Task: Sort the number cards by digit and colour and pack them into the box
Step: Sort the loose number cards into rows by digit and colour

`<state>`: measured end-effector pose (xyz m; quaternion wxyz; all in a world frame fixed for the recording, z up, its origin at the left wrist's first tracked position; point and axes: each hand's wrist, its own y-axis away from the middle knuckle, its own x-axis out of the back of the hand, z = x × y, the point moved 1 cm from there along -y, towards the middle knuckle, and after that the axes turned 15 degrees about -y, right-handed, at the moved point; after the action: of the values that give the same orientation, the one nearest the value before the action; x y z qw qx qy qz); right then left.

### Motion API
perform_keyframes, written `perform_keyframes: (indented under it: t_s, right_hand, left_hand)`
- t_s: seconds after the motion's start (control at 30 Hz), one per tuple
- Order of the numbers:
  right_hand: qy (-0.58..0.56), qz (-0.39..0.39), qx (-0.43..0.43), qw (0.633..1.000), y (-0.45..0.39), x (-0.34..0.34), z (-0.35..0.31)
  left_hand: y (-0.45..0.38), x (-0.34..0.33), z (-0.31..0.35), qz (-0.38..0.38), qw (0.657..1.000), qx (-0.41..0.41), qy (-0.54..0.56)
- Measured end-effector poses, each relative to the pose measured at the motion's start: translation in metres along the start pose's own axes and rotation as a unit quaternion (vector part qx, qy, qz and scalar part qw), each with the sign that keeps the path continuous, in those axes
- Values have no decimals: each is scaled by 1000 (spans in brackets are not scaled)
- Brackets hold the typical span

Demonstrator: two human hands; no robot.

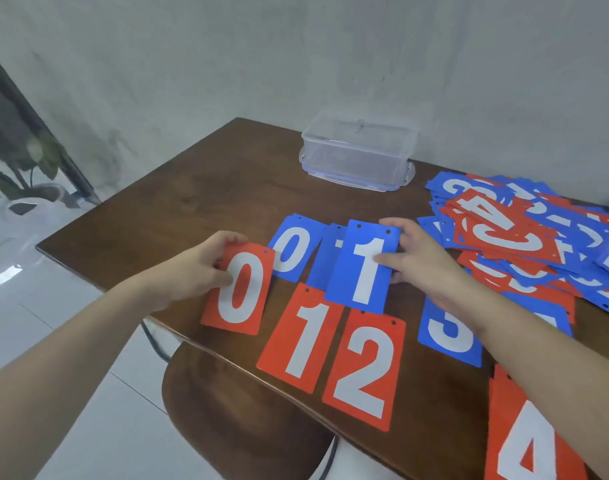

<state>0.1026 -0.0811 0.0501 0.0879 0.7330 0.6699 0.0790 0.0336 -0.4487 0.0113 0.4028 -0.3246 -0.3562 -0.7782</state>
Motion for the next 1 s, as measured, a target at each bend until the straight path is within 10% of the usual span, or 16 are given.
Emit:
perform_keyframes:
  t_s: [0.3, 0.47, 1.0]
  right_hand:
    - [166, 1, 54, 985, -65, -23, -2]
    - [411, 66, 95, 904, -64, -24, 7]
    - [221, 153, 187, 945, 0, 83, 10]
  left_hand:
    - [35, -2, 28, -7, 997, 30, -66]
    - [36, -6, 35, 5, 994, 32, -108]
    - [-19, -10, 120, 78, 973, -142, -167]
